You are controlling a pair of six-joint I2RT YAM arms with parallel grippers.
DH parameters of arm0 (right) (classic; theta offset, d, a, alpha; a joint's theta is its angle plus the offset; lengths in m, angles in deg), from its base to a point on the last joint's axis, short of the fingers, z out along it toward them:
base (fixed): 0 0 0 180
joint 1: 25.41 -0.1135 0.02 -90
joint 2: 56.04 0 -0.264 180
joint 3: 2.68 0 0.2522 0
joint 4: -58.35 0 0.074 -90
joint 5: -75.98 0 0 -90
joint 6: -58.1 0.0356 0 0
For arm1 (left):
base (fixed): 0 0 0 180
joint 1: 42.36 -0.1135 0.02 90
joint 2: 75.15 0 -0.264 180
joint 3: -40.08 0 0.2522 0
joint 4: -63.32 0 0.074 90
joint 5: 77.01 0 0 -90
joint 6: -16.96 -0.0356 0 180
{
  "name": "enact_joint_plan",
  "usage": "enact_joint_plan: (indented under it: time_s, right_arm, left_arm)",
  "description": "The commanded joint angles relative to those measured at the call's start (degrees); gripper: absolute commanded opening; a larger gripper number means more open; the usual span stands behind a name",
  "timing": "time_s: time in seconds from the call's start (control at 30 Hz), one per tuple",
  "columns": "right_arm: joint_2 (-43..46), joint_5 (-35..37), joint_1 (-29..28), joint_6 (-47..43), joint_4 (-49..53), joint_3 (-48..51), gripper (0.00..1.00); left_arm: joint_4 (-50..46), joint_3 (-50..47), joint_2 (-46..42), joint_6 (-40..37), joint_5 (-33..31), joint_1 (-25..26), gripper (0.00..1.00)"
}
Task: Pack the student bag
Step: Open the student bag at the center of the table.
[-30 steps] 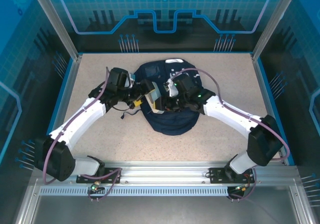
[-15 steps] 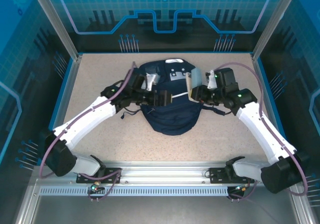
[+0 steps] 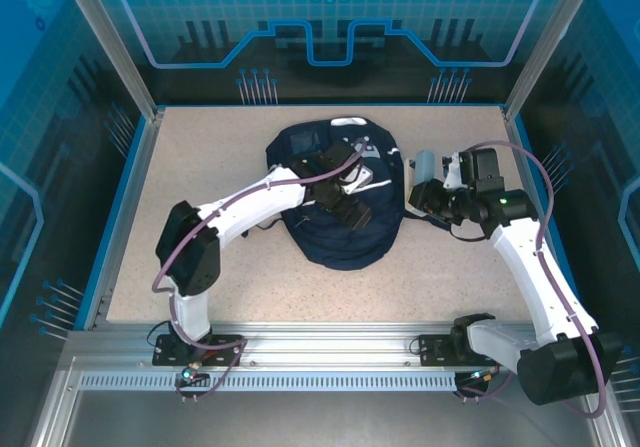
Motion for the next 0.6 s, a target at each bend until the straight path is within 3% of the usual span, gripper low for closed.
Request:
enact_joint_plan:
  time_s: [0.0,0.2,0.57]
  right_arm:
    - [1.45,-2.43,0.93,0.2,-0.7,-0.03,0.22]
    - [1.48,-3.08,0.87,0.66,-1.13,0.24,0.23]
    - [1.83,-5.1,0.94,1.79,-2.16,1.3,0.24]
  left_arm:
    - [-5.33,3.85,2.09,-4.48,-4.85,-0.09,0.93]
    - [-7.36,8.37,4.16,-4.88,-9.14,-1.09,0.88]
    - [-8.64,12.77,2.62,-6.35,-8.03,-3.31,0.56]
